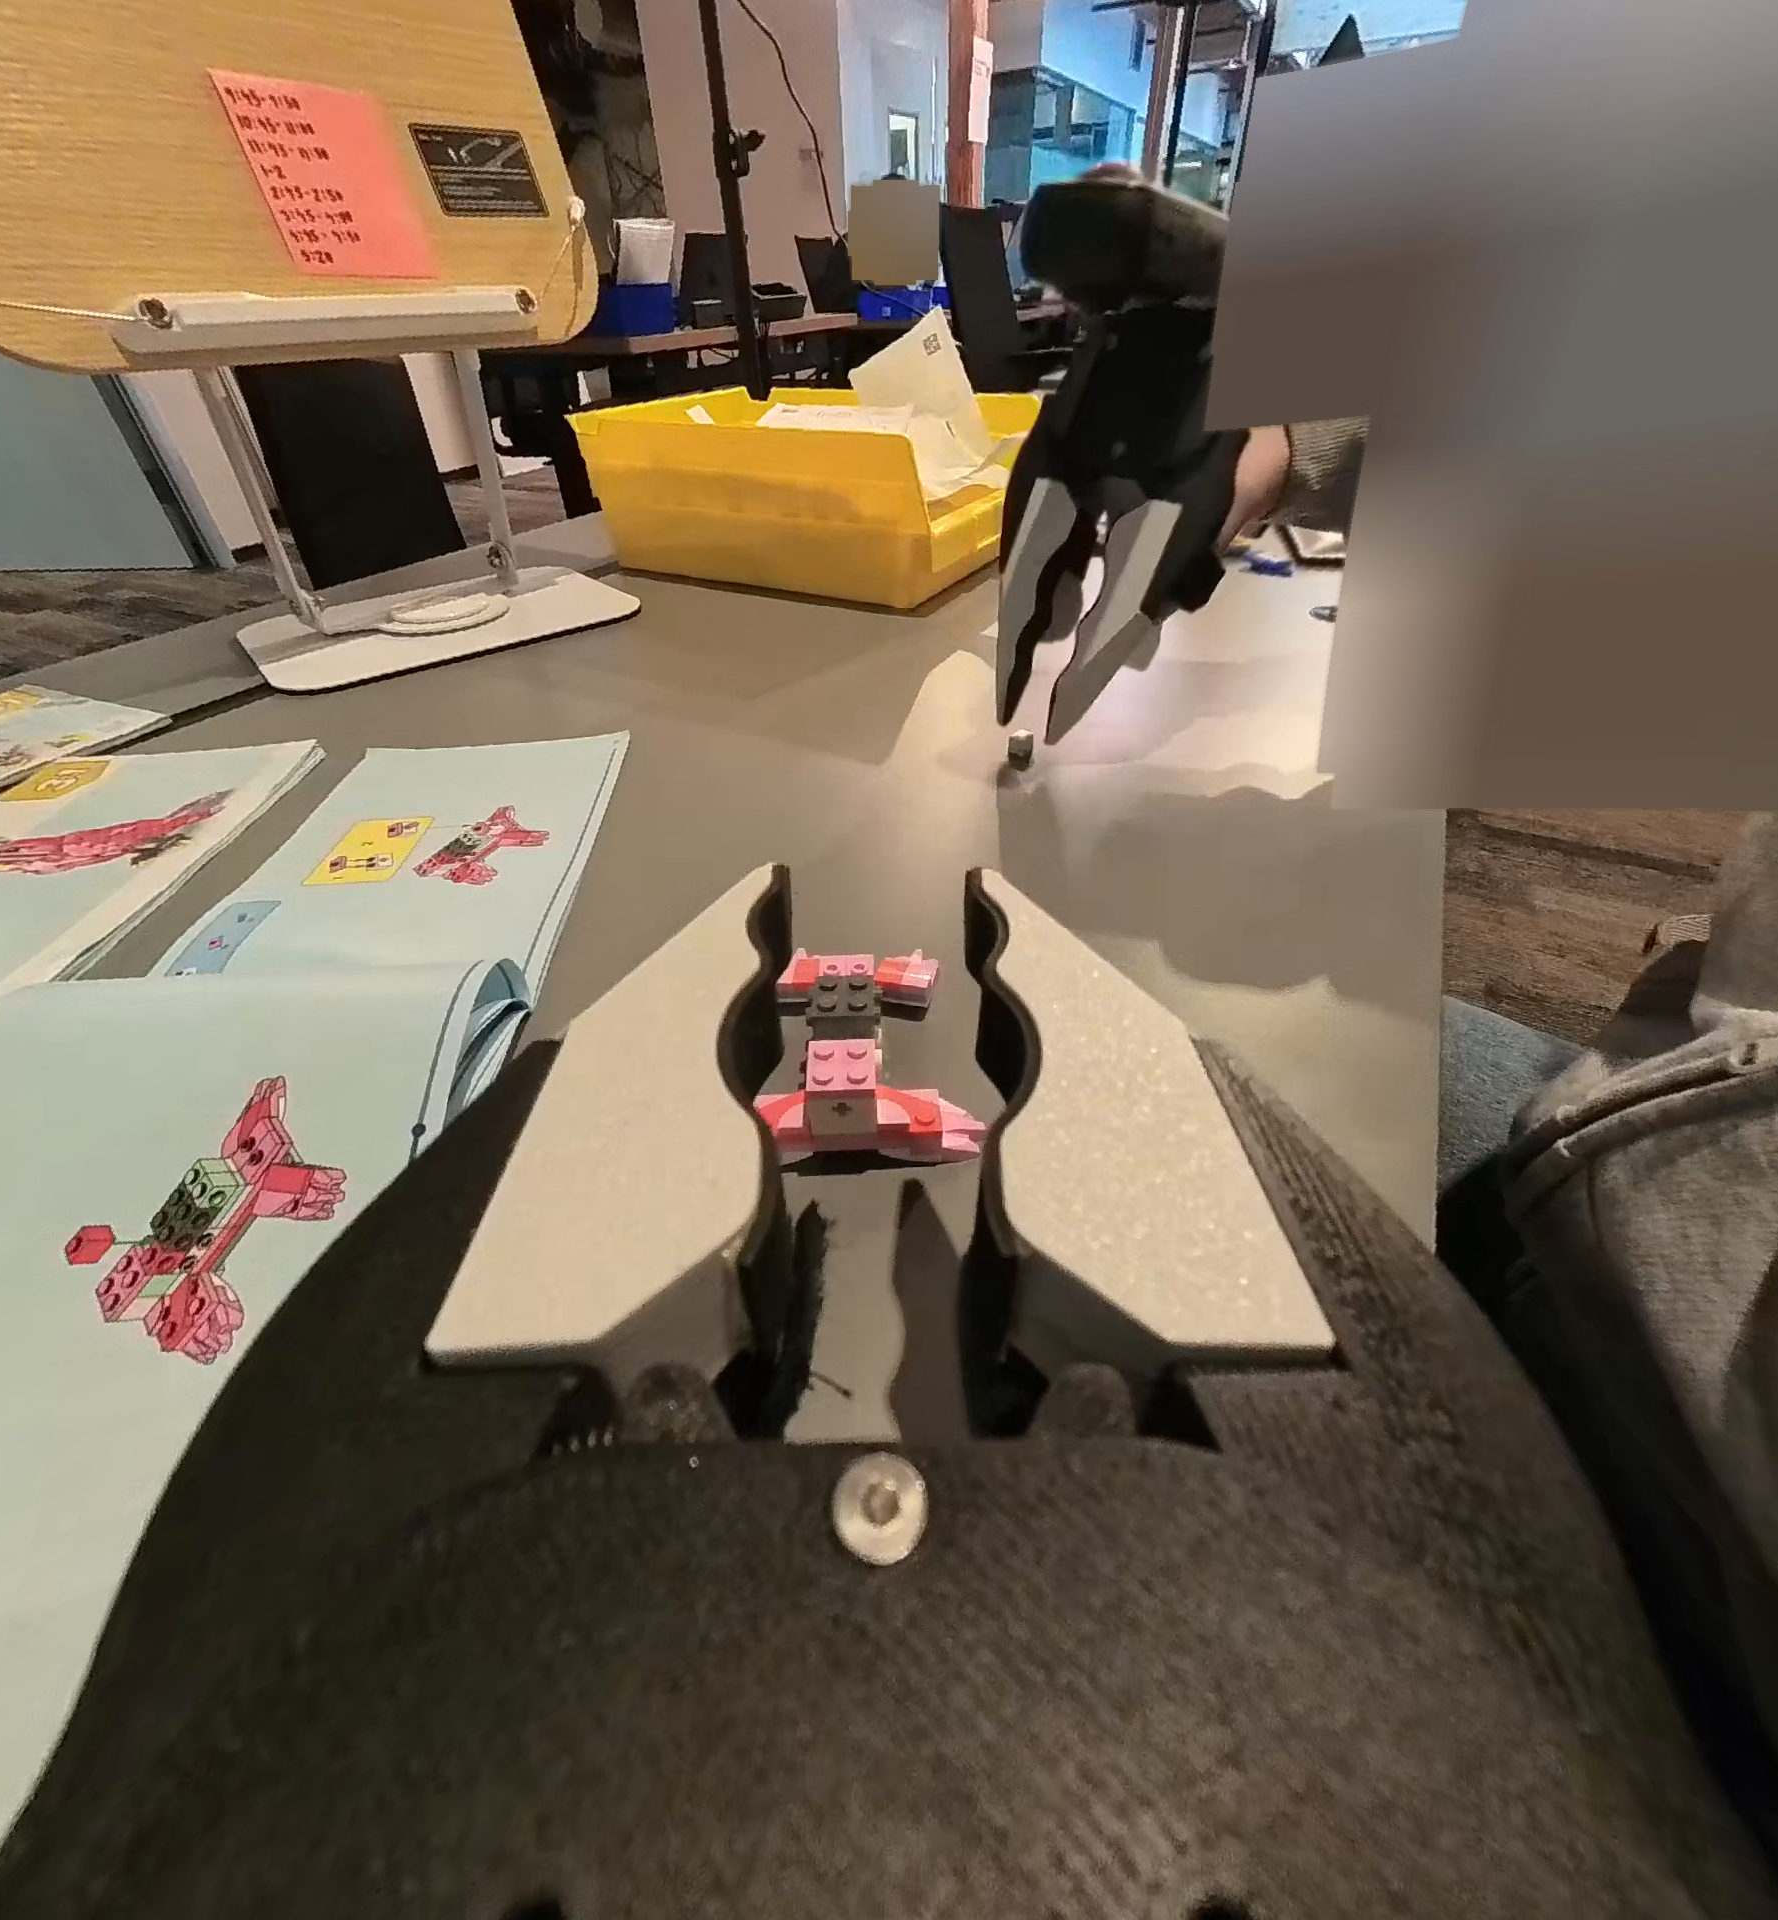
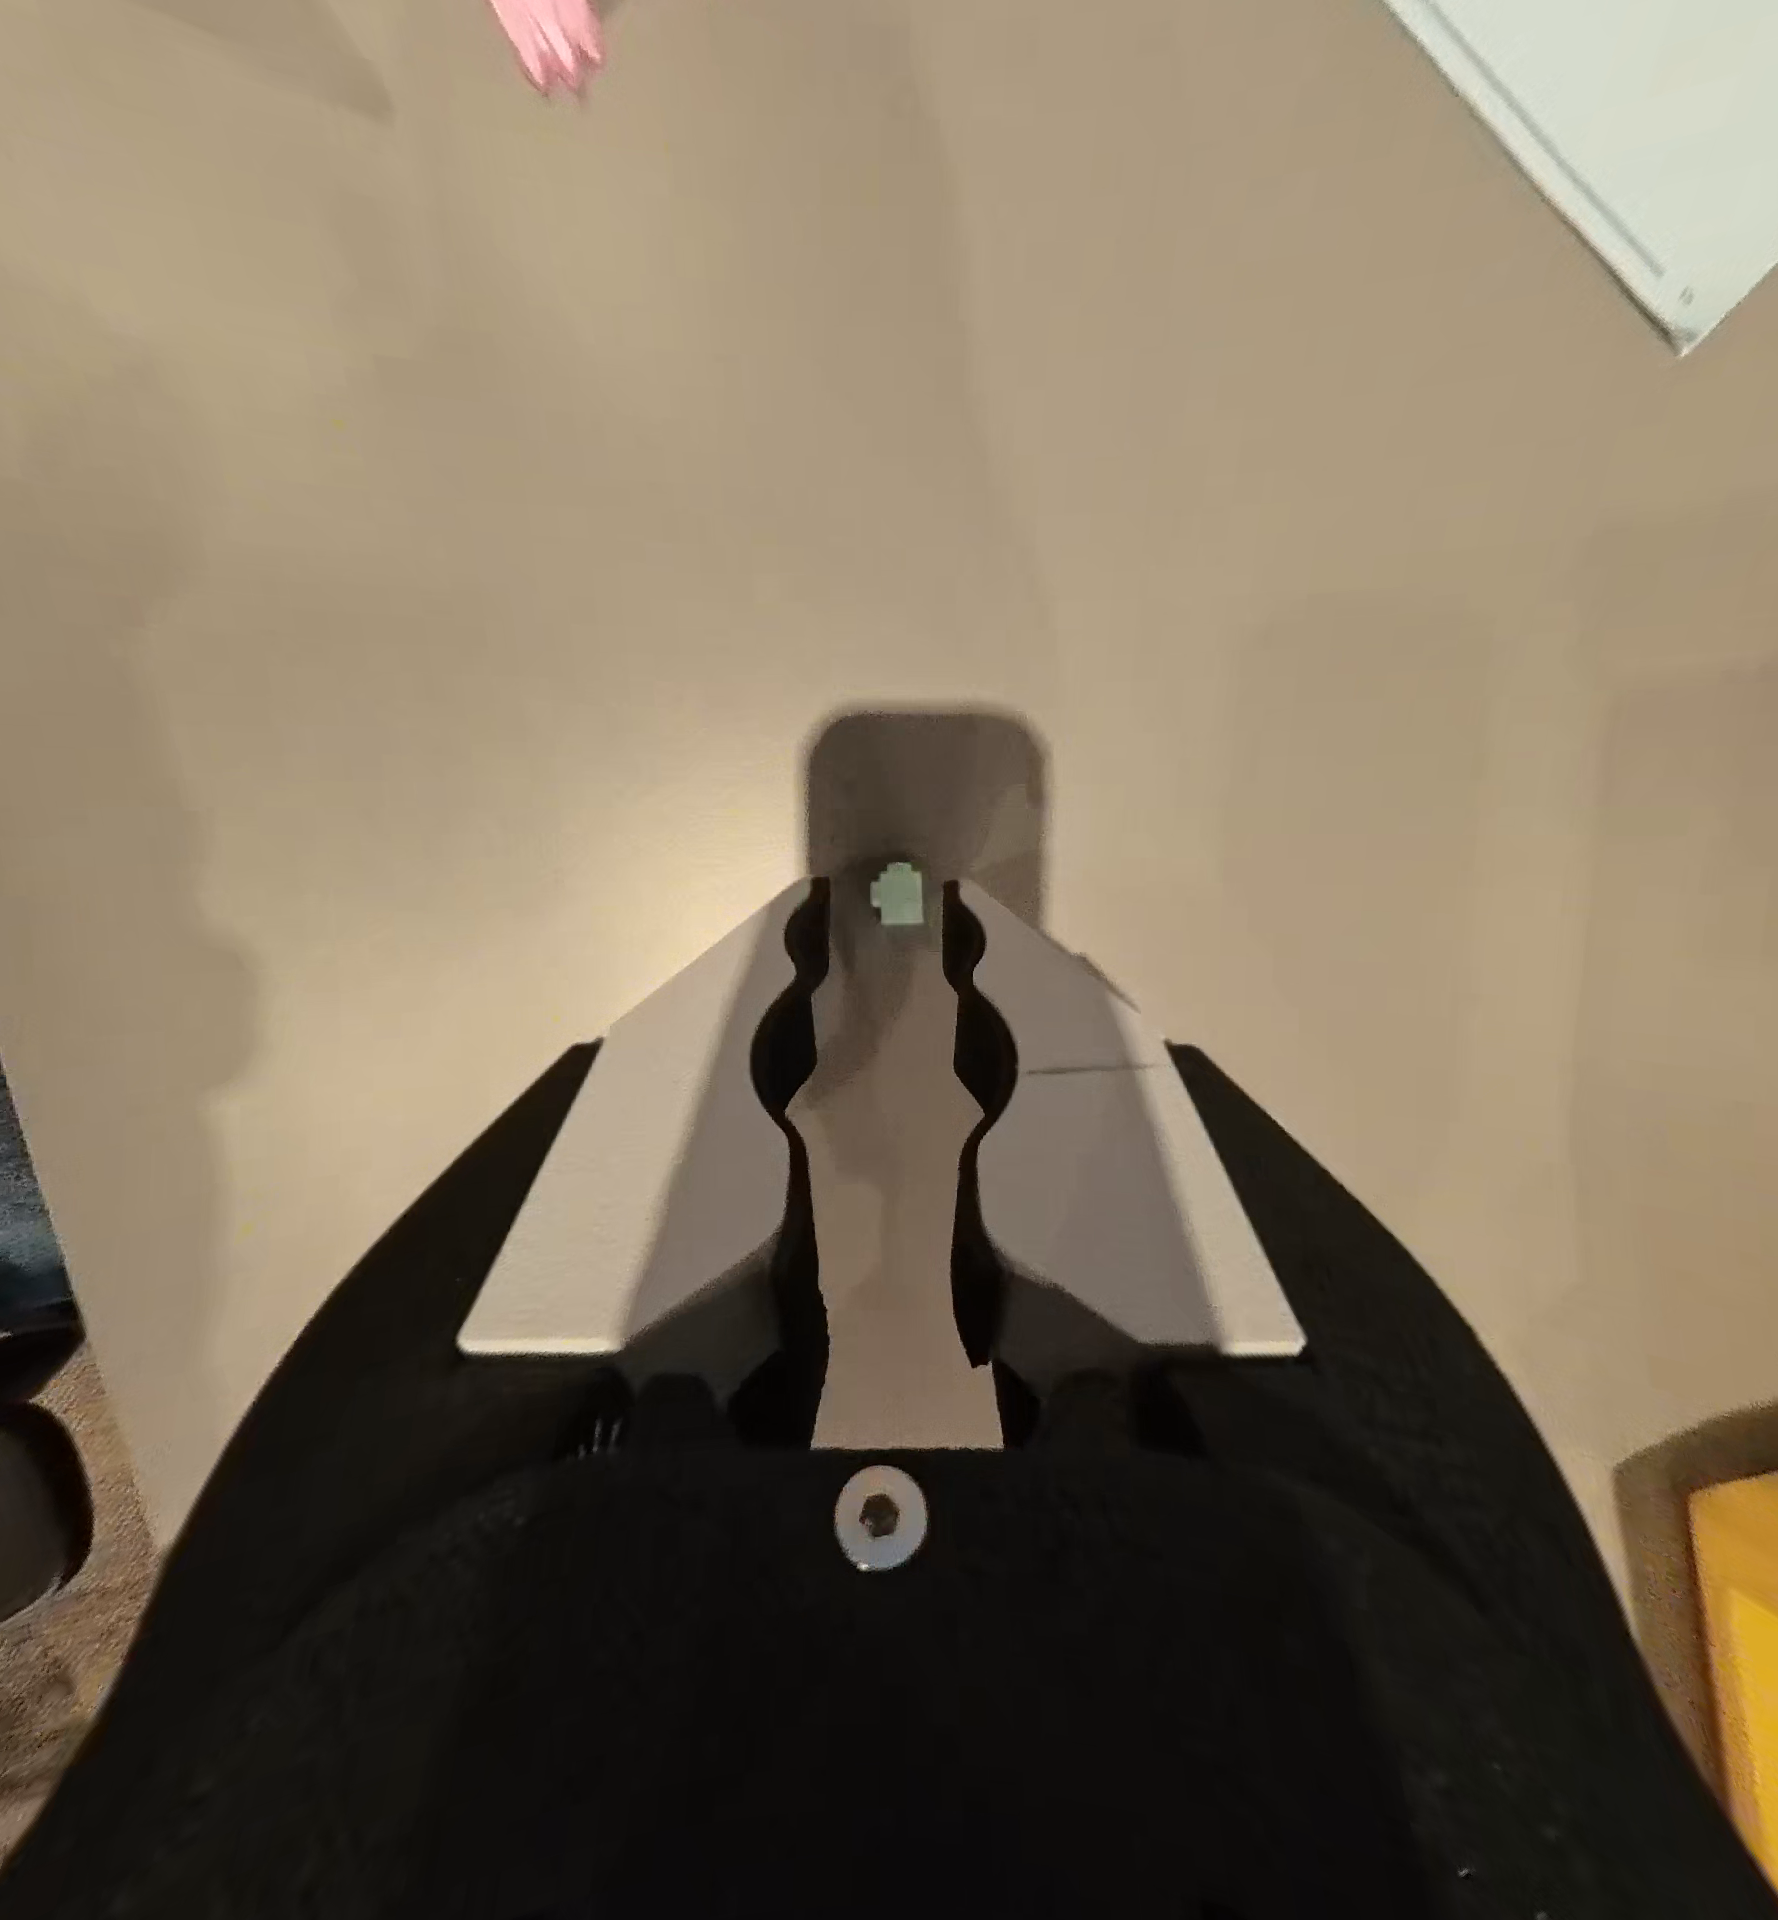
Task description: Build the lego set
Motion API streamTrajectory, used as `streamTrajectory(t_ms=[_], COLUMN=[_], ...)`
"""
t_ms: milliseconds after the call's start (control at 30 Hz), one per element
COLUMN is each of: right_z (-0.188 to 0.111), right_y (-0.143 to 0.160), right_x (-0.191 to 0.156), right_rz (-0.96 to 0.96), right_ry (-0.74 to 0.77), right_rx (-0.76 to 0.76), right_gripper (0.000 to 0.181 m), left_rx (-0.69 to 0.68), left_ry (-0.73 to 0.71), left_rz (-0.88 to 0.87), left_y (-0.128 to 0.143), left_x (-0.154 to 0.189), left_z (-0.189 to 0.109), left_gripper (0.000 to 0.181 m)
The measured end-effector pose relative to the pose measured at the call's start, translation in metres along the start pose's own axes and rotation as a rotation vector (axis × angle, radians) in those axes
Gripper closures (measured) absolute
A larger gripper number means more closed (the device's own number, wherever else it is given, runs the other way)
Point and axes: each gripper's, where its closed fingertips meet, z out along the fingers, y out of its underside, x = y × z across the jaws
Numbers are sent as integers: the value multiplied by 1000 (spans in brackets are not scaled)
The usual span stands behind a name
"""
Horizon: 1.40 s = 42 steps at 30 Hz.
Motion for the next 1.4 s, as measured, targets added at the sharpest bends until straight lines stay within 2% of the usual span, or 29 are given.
streamTrajectory(t_ms=[67, 100, 167, 233, 300, 367, 433, 467, 567, 667, 767, 900, 1033, 1100, 1133, 1200, 1267, 1333, 1400], right_z=[4, 5, 5, 2, -6, -19, -28, -31, -43, -50, -54, -58, -60, -58, -58, -60, -70, -85, -94], right_y=[6, 4, -7, -36, -80, -122, -152, -162, -183, -193, -193, -184, -173, -165, -161, -148, -131, -106, -76], right_x=[2, 4, 7, 4, -9, -18, -27, -29, -43, -62, -72, -76, -77, -74, -76, -68, -31, 18, 60], right_rz=[21, 38, 95, 191, 307, 334, 202, 87, -311, -575, -668, -718, -755, -739, -735, -685, -507, -322, -208], right_ry=[-7, -10, -6, -42, -139, -156, -21, 125, 560, 783, 841, 862, 880, 851, 817, 728, 656, 660, 736], right_rx=[-28, -12, 56, 222, 465, 697, 838, 862, 846, 803, 798, 784, 754, 751, 779, 820, 861, 926, 931], right_gripper=[165, 173, 174, 175, 174, 174, 174, 174, 174, 174, 174, 174, 175, 174, 169, 142, 125, 124, 125], left_rx=[0, 2, 7, 3, -4, 41, 140, 179, 248, 221, 202, 172, 122, 53, 2, -112, -282, -499, -726], left_ry=[-2, -4, -12, -45, -121, -178, -95, -67, -35, 17, 8, 41, 51, 42, 52, 51, 122, 212, 278], left_rz=[2, 4, 9, 26, 73, 25, -127, -211, -360, -401, -400, -346, -316, -295, -274, -171, -66, 49, 181], left_y=[0, 0, -1, -1, -3, -19, -42, -50, -63, -63, -63, -66, -66, -60, -56, -48, -37, -19, 3], left_x=[0, 0, 0, -4, -10, -9, 7, 10, 11, 22, 28, 41, 49, 49, 51, 45, 40, 34, 27], left_z=[0, 0, -1, 0, 5, 15, 29, 34, 45, 53, 57, 63, 75, 82, 86, 93, 103, 115, 125], left_gripper=[149, 149, 147, 143, 140, 146, 150, 150, 151, 154, 156, 174, 172, 175, 175, 174, 174, 174, 174])
